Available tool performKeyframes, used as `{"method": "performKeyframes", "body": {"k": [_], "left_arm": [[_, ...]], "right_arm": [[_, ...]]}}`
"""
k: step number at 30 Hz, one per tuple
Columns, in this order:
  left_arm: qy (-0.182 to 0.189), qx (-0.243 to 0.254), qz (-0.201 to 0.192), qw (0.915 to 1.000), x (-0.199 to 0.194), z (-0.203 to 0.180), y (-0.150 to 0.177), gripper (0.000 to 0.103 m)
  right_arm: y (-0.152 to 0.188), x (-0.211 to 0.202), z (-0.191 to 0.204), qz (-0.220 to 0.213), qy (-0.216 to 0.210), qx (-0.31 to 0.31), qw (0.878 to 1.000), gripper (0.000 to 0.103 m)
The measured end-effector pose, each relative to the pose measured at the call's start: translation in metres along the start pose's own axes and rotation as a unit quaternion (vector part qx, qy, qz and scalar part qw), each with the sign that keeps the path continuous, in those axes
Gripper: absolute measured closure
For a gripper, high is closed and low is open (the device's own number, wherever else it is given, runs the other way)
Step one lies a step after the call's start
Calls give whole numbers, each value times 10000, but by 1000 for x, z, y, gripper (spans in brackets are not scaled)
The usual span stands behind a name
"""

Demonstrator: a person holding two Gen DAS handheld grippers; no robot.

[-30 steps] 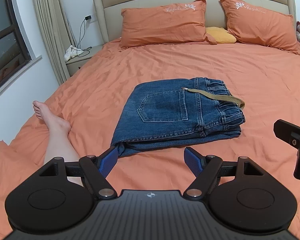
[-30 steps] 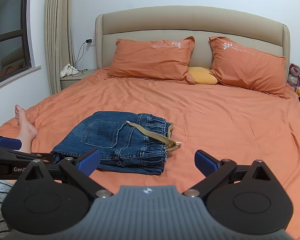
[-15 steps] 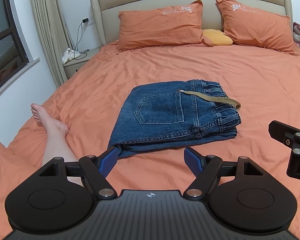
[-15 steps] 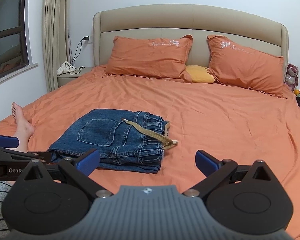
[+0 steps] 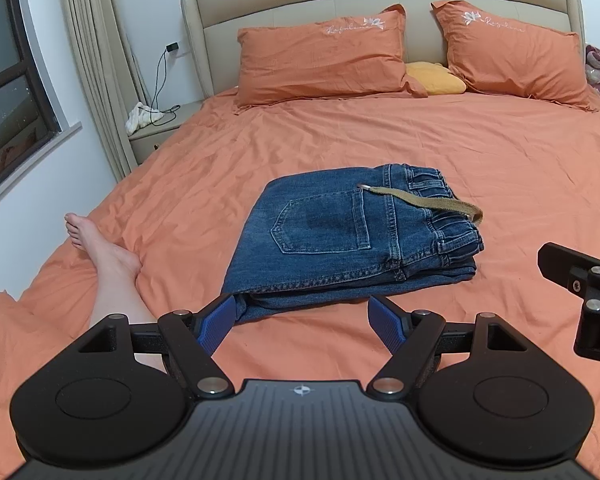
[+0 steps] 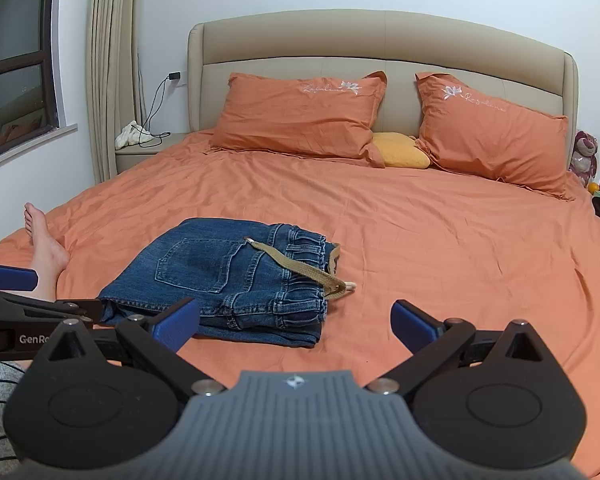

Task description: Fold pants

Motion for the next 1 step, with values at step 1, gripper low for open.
{"method": "performKeyframes", "body": {"k": [1], "left_arm": [[-1, -2, -7, 10000, 0, 0, 0, 15]], "right_arm": [[0, 0, 0, -5, -3, 0, 10000, 5]]}}
Point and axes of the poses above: each gripper's, at about its wrist camera, not at the fingertips, and x roughly the way its jaws point, z to its left, y to its underside, the point moved 1 cm from there along x, roughly the way its jaws point, and after that the axes turned 12 degrees about -z, right-handed, at the moved point
